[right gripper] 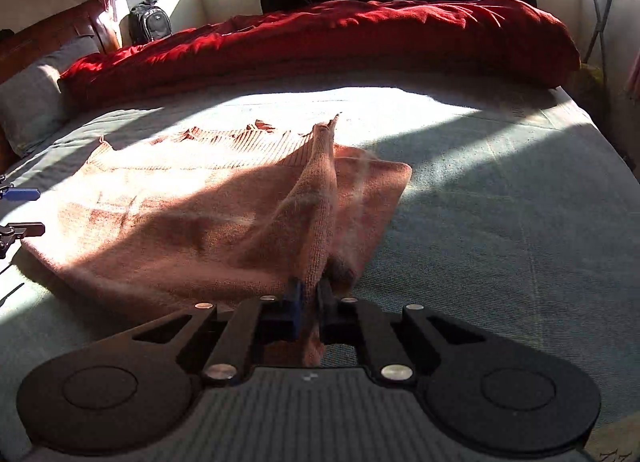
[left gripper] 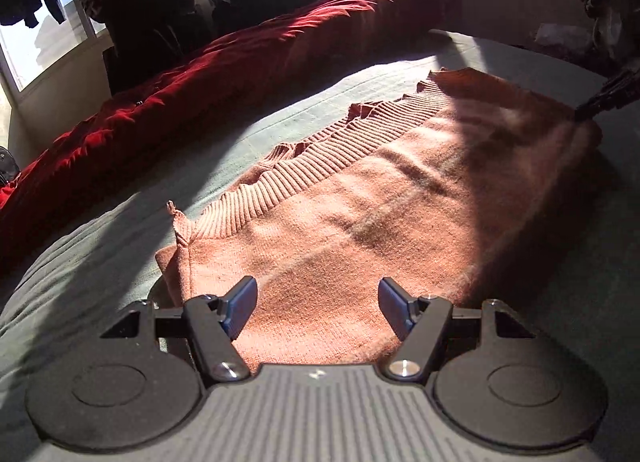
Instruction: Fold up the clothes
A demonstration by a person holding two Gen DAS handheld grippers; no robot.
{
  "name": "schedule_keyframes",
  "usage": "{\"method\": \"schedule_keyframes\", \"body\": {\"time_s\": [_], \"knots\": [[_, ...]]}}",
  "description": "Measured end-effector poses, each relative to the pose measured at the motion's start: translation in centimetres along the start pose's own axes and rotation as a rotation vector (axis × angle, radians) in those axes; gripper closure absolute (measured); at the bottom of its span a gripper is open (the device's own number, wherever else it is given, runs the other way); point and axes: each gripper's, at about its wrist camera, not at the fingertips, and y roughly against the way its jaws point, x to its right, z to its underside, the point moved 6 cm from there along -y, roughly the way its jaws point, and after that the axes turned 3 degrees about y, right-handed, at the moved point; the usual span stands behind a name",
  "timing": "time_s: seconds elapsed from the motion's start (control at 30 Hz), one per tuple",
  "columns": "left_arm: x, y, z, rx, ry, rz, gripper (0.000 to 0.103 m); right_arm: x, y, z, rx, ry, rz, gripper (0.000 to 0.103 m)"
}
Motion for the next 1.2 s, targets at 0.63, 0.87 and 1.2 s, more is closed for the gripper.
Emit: {"method": "schedule_keyframes", "body": {"time_s": [0.63,0.87,1.2], "knots": [[-4.5,-7.6,-1.4,-0.033,0.187,0.022,0.034,-0.8,-6.7,-4.6,0.035,0.140,0.059,0.093],[-8.5,-7.9,0.6,-0.033,0.369,0.057,0.033,1.8,-6.5,-3.8,0.032,-0.006,0.000,0.103],[-8.4,-9.5,-4.6,0.034,0.364,0.146,0.037,0.4,-7.6,-8.8,0.086,0.086,-0.014,0.086]]}}
